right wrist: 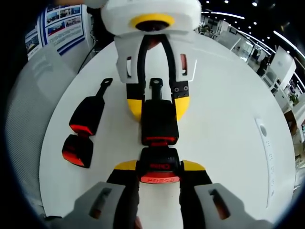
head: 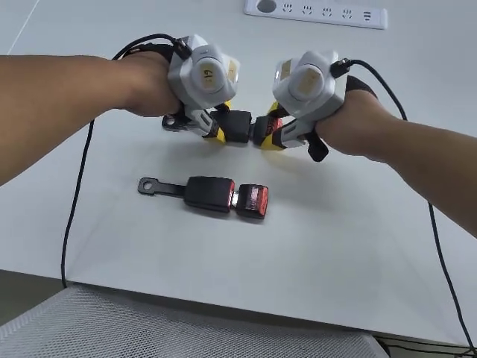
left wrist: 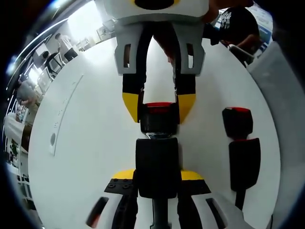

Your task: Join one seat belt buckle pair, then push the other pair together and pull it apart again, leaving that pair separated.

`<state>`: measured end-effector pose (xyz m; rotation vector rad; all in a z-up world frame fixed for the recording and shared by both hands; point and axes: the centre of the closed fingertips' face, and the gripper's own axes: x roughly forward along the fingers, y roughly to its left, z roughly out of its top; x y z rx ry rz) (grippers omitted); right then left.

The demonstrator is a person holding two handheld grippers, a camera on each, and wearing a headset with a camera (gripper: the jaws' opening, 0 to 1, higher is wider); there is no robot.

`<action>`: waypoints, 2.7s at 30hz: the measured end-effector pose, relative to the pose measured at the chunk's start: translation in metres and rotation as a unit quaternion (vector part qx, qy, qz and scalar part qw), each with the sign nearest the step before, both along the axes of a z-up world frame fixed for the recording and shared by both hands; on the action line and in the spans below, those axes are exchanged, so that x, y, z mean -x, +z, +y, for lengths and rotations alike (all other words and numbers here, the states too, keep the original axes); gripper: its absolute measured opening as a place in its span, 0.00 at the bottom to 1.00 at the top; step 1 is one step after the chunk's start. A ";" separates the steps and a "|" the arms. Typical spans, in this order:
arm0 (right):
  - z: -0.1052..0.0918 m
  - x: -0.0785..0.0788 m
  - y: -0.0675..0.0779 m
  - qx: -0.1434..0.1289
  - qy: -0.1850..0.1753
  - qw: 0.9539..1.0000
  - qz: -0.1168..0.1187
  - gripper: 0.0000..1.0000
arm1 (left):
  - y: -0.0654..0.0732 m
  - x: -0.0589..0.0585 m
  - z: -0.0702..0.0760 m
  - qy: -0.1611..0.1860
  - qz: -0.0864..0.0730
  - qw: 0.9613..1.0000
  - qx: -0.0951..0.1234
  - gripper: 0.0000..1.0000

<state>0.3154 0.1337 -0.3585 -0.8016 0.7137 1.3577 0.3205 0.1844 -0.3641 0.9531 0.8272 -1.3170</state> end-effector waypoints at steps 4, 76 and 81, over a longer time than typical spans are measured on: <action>0.000 0.000 -0.001 0.000 0.001 1.000 0.003 0.30 | 0.000 -0.001 0.000 0.001 0.000 1.000 -0.001 0.31; -0.187 0.007 -0.011 0.107 -0.073 0.992 0.000 0.38 | -0.010 -0.009 0.003 -0.004 -0.023 1.000 -0.016 0.33; -0.184 0.001 -0.001 0.113 -0.094 0.989 -0.035 0.45 | -0.005 -0.013 0.004 -0.001 -0.057 0.998 -0.020 0.36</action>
